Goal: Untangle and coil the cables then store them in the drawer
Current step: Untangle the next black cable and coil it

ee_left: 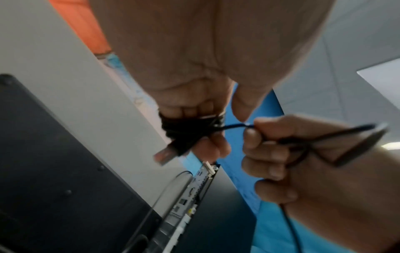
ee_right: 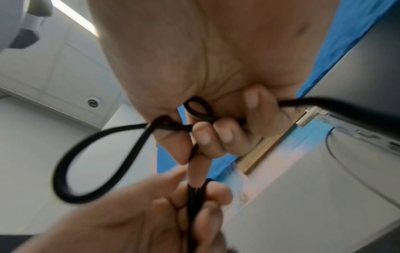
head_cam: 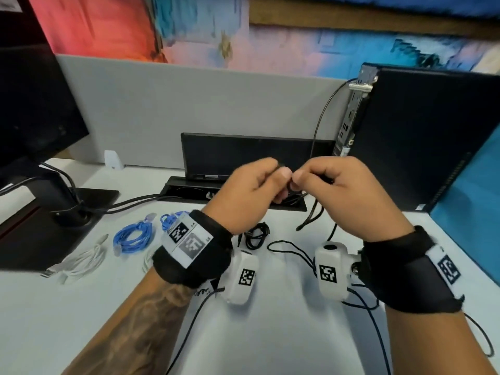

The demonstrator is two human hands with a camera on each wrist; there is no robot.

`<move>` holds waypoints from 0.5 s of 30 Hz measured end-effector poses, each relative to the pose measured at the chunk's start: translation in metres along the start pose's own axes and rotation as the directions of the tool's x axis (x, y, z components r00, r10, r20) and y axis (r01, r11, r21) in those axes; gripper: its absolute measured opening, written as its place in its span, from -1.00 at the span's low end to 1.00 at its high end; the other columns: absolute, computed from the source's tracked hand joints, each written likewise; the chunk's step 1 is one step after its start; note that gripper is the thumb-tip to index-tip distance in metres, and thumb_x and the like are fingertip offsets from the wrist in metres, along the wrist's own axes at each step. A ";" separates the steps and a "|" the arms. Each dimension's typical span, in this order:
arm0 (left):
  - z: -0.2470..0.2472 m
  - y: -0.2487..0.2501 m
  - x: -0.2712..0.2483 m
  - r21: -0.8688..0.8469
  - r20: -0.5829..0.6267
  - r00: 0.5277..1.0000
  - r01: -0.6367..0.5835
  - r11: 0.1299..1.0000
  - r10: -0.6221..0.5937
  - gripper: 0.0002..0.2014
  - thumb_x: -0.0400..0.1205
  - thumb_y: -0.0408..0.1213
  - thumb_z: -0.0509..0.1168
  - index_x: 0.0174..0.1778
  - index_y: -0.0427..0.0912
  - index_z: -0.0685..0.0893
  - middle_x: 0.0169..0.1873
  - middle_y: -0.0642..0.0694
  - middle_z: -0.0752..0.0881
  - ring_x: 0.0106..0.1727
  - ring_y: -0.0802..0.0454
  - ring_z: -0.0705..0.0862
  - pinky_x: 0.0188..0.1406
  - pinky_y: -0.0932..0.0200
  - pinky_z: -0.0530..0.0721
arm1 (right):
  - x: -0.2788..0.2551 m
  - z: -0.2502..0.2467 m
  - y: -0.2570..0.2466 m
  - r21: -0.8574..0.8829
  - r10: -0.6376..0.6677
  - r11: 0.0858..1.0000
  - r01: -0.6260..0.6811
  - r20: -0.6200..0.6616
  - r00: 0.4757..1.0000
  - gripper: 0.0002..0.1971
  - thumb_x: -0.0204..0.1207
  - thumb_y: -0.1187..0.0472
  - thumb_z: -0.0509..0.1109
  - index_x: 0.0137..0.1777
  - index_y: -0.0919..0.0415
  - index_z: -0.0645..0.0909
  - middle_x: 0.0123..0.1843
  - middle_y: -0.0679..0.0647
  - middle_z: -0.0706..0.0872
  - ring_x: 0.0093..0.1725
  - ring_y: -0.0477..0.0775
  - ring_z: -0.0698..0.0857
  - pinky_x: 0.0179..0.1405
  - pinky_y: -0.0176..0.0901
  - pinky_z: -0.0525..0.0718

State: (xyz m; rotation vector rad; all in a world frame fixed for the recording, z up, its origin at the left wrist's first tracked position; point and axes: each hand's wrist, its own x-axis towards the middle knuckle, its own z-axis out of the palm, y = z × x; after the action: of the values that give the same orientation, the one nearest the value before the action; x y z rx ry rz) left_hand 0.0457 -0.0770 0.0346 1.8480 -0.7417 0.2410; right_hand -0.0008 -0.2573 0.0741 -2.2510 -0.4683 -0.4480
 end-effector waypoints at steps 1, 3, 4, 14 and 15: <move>0.000 0.003 -0.002 0.021 0.097 0.995 0.025 0.999 -0.027 -0.63 0.73 -0.08 0.22 -0.16 -0.36 0.61 -0.40 -0.12 0.64 -0.34 0.06 0.61 -0.26 0.01 0.61 | 0.000 -0.002 0.004 0.026 0.010 1.000 -0.009 -0.027 1.000 -0.76 0.66 0.14 0.40 -0.23 0.05 0.79 -0.29 -0.05 0.80 -0.26 -0.02 0.74 -0.19 0.01 0.71; 0.000 0.014 -0.006 0.061 0.245 0.966 0.073 0.996 -0.085 -0.66 0.70 -0.06 0.32 -0.28 -0.24 0.60 -0.50 0.04 0.55 -0.41 0.09 0.53 -0.36 0.07 0.55 | 0.002 -0.004 0.010 0.130 0.032 0.991 -0.019 -0.101 0.994 -0.75 0.68 0.08 0.43 -0.21 0.16 0.73 -0.36 0.06 0.71 -0.37 -0.01 0.61 -0.32 -0.09 0.59; 0.000 0.017 -0.007 0.022 0.260 0.959 0.106 0.994 -0.108 -0.69 0.71 -0.13 0.34 -0.34 -0.17 0.60 -0.53 0.10 0.55 -0.44 0.11 0.54 -0.38 0.18 0.56 | 0.002 -0.005 0.011 0.190 0.054 0.981 -0.028 -0.132 0.990 -0.69 0.67 -0.01 0.42 -0.16 0.23 0.69 -0.38 0.12 0.66 -0.40 -0.03 0.55 -0.37 -0.17 0.55; -0.069 -0.005 0.004 -0.994 -0.023 0.902 0.026 0.107 -0.431 -0.65 0.68 -0.16 0.20 -0.46 -0.09 0.46 -0.66 0.08 0.22 -0.67 0.15 0.22 -0.48 0.30 0.51 | 0.003 -0.021 0.080 0.245 0.272 0.942 -0.228 -0.168 0.947 -0.76 0.67 0.11 0.45 -0.17 0.26 0.67 -0.51 -0.11 0.50 -0.52 -0.21 0.44 -0.45 -0.51 0.48; -0.073 -0.005 0.004 -0.997 -0.058 0.901 -0.033 0.065 -0.430 -0.66 0.68 -0.18 0.21 -0.44 -0.10 0.47 -0.66 0.07 0.23 -0.67 0.15 0.23 -0.46 0.29 0.52 | 0.004 -0.016 0.086 0.179 0.295 0.947 -0.266 -0.166 0.941 -0.70 0.67 0.06 0.44 -0.19 0.27 0.68 -0.44 -0.02 0.62 -0.46 -0.17 0.54 -0.37 -0.45 0.53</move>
State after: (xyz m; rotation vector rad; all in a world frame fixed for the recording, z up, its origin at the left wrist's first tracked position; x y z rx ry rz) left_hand 0.0650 -0.0113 0.0616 0.4379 -0.1757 -0.1573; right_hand 0.0394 -0.3227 0.0324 -2.0590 -0.0744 -0.4564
